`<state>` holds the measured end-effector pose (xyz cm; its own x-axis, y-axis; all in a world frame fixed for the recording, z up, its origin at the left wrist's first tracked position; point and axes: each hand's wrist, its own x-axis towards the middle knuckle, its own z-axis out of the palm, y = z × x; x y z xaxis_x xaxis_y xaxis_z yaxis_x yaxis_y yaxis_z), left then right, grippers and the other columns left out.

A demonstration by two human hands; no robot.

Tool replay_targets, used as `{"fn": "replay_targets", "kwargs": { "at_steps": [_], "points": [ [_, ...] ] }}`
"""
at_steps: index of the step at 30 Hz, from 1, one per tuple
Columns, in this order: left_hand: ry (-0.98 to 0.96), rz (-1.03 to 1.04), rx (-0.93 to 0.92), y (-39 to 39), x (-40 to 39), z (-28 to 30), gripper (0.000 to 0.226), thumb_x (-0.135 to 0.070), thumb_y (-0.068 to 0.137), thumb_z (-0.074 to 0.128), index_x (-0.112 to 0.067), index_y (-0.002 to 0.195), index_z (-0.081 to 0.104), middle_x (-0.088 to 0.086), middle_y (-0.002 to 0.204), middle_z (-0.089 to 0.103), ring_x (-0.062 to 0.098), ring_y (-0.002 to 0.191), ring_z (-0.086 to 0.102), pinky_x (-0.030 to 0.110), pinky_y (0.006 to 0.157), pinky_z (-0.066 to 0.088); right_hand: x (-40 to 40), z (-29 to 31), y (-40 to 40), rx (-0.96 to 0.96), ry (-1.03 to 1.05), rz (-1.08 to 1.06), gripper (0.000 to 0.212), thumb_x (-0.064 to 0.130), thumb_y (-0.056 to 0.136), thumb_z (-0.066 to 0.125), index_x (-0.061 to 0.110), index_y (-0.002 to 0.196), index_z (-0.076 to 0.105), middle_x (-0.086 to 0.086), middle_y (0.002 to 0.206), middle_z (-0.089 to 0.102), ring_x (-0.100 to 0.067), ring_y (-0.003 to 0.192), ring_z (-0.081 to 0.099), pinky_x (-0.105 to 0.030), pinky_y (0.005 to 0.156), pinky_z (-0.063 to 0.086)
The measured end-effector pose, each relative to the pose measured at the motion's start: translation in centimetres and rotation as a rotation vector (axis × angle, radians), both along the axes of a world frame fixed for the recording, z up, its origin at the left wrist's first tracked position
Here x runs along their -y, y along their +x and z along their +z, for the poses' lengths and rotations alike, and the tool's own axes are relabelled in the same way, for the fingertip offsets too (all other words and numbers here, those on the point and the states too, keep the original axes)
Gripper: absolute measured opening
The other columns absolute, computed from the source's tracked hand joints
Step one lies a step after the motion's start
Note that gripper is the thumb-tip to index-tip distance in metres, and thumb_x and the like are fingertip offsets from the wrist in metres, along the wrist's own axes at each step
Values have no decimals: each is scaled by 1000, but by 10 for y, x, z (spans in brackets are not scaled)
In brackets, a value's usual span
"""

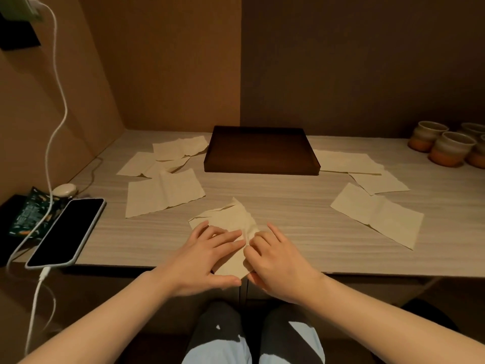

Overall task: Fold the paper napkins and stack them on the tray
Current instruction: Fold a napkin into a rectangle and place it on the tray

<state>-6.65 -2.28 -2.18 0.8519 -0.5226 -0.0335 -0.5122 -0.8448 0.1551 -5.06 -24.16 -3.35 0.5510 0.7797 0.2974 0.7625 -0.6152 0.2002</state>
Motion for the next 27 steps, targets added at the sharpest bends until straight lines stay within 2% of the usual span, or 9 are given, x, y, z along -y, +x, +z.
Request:
{"fn": "replay_targets", "kwargs": {
  "at_steps": [5,8,11,14,16,19,22,25,27],
  "points": [
    [21,-4,-8,2,-2,2,81,-84,79,29,-45,149,15,-22,157,10,5,141,9,45,116,-12,8,3,-3,31,5,59,24,29,89,56,12,106,60,-12,115,64,-29,115,58,-49,103,45],
    [10,-29,-14,0,1,3,83,-85,78,33,-44,149,17,-21,157,11,6,139,11,44,116,-11,8,1,-6,-76,62,194,9,12,88,58,12,96,62,-8,97,65,-22,87,61,-30,74,53],
    [56,-73,12,-2,-2,4,86,-86,76,32,-42,149,21,-22,156,12,3,137,14,46,115,-12,17,-1,-2,-204,150,162,13,4,82,66,11,92,61,-4,83,64,-20,68,60,-30,51,49],
    [65,-70,39,-3,-7,8,76,-79,82,31,-41,148,24,-23,153,22,2,136,18,42,114,-16,32,4,1,-331,308,170,11,13,92,58,11,102,61,-5,93,69,-22,78,67,-38,58,56],
    [31,-18,51,-3,-9,9,66,-68,84,31,-42,145,28,-19,149,35,3,139,21,43,114,-18,45,12,-2,-397,385,209,16,18,96,52,16,111,57,-6,103,70,-20,91,69,-36,68,59],
    [-95,93,-54,-6,-7,11,54,-55,86,38,-48,139,36,-15,148,36,-1,140,17,47,116,-14,60,27,-7,-445,468,209,23,19,95,53,14,116,59,-4,110,69,-12,103,67,-27,83,57],
    [-240,147,-84,-6,-4,20,35,-41,91,46,-49,125,43,-25,138,38,-10,129,16,32,114,-13,67,46,-8,-476,640,136,17,19,94,55,12,104,66,5,95,68,-1,90,64,-16,78,52],
    [-418,194,-97,-3,-3,26,23,-31,91,53,-42,111,59,-26,116,57,-15,112,40,28,117,12,67,66,-6,-510,845,38,8,23,93,56,21,91,64,15,77,62,0,73,60,-11,66,45],
    [-597,267,-153,0,-2,32,16,-22,91,60,-32,97,71,-20,94,71,-6,89,61,34,100,45,67,77,-1,-564,985,-43,10,19,94,59,23,86,64,9,75,63,-2,69,59,-12,63,44]
  ]
}}
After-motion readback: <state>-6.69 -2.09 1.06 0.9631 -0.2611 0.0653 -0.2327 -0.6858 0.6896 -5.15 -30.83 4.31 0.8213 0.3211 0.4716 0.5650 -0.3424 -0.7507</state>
